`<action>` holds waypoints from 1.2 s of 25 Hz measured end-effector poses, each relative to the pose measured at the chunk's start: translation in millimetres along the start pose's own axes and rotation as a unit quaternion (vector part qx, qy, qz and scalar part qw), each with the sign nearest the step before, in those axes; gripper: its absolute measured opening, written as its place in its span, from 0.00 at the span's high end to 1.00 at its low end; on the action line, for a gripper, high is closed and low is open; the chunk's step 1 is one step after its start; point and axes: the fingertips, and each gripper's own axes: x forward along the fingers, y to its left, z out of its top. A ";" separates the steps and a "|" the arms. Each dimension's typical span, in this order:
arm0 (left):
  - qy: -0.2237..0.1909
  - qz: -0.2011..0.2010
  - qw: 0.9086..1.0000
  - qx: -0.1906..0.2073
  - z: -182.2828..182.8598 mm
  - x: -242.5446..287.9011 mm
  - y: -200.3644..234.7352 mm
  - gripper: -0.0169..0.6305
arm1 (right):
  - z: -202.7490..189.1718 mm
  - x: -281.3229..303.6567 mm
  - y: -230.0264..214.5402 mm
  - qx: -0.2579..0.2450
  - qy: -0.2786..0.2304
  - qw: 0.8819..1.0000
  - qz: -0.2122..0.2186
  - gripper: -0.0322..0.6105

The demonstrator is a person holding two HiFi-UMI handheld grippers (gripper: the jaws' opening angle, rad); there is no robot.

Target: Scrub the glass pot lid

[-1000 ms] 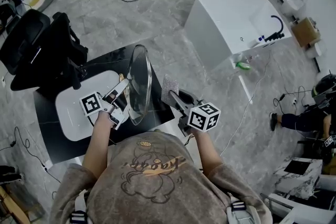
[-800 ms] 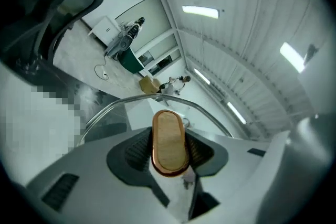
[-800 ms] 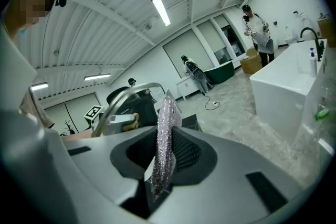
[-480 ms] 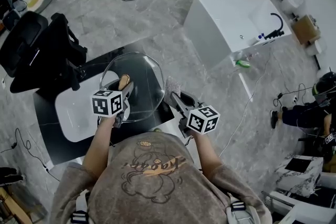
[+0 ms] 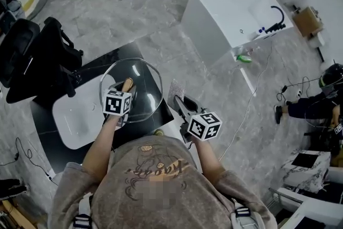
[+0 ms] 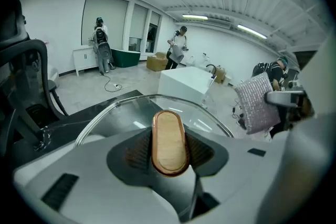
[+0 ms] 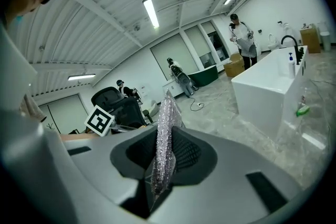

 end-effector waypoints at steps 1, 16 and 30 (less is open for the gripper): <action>0.006 0.000 1.000 0.001 -4.2 5.8 0.3 0.70 | -1.1 -1.2 0.6 0.002 0.000 1.000 0.000 0.81; 0.040 0.014 0.999 0.019 -24.8 53.3 -3.8 0.69 | -10.3 -9.3 -5.4 0.018 0.003 1.000 -0.009 0.82; 0.043 0.019 0.999 0.026 -28.9 59.0 -4.9 0.69 | -8.7 -3.0 -4.7 0.018 0.008 1.000 -0.004 0.82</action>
